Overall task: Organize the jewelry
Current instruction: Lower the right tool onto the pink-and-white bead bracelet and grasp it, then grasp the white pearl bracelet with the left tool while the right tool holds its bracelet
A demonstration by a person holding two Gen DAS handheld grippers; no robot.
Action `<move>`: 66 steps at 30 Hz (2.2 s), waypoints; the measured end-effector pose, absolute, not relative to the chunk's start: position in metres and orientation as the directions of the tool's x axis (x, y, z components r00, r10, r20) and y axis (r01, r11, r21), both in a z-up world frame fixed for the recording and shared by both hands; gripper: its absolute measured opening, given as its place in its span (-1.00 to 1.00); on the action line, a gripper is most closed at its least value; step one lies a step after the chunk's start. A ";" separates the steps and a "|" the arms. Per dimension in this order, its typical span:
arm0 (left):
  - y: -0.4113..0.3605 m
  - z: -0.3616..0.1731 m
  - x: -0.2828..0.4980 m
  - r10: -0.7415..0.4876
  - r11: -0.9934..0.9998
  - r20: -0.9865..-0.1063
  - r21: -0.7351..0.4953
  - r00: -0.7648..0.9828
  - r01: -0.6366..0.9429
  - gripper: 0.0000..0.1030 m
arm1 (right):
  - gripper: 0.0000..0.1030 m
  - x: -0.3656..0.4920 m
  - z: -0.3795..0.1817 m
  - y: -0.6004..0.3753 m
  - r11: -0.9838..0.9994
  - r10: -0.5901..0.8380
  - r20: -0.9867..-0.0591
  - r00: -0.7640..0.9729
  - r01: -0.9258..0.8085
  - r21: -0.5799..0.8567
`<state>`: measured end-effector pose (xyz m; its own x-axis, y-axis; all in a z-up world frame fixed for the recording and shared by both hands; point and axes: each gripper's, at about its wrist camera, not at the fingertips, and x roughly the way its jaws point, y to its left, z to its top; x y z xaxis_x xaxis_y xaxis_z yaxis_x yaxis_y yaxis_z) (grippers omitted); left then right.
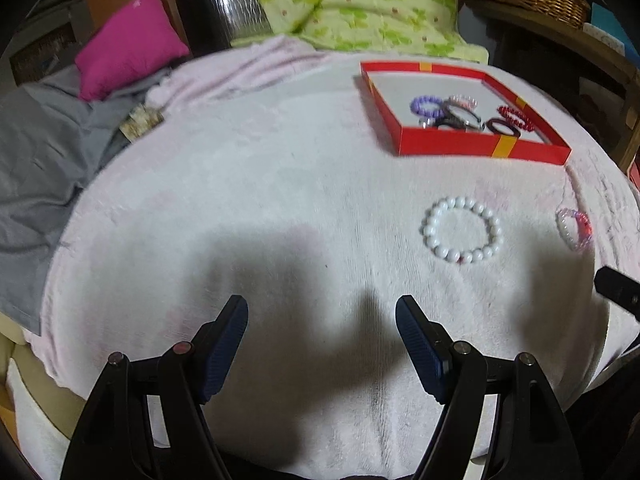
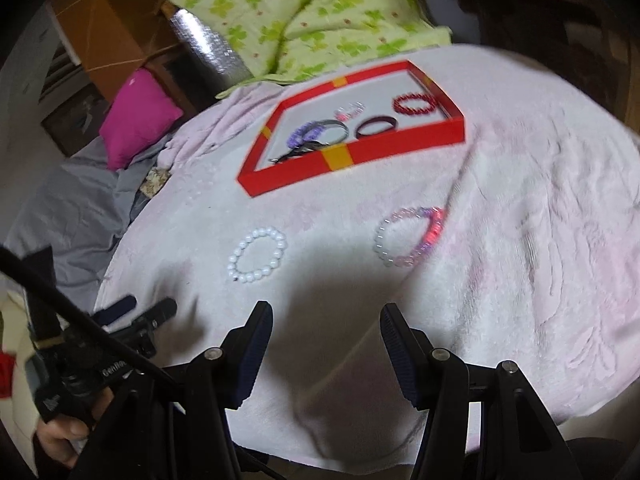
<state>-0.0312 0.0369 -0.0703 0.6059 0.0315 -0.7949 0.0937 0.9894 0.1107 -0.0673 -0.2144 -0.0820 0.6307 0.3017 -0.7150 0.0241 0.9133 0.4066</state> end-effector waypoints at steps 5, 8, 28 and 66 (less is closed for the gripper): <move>0.033 -0.078 -0.028 -0.012 0.989 -0.804 0.079 0.595 0.128 0.49 | 0.17 -0.056 -0.092 -0.234 0.886 0.290 -0.720 0.631 0.107 0.451; 0.029 -0.082 -0.027 -0.026 0.986 -0.810 0.077 0.586 0.150 0.49 | 0.16 -0.051 -0.091 -0.244 0.874 0.277 -0.707 0.651 0.134 0.466; 0.024 -0.094 -0.020 -0.006 0.981 -0.819 0.106 0.574 0.161 0.49 | 0.00 0.026 -0.105 -0.282 0.863 0.272 -0.741 0.614 0.184 0.470; -0.037 -0.089 0.017 -0.245 0.936 -0.815 -0.056 0.526 0.348 0.49 | -0.83 0.008 -0.113 -0.265 0.897 0.277 -0.766 0.581 0.130 0.423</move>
<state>0.0174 -0.0371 -0.0889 0.5258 -0.2446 -0.8147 0.3481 0.9358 -0.0563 0.0079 -0.2651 -0.1127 0.5805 0.2771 -0.7656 0.1299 0.8967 0.4231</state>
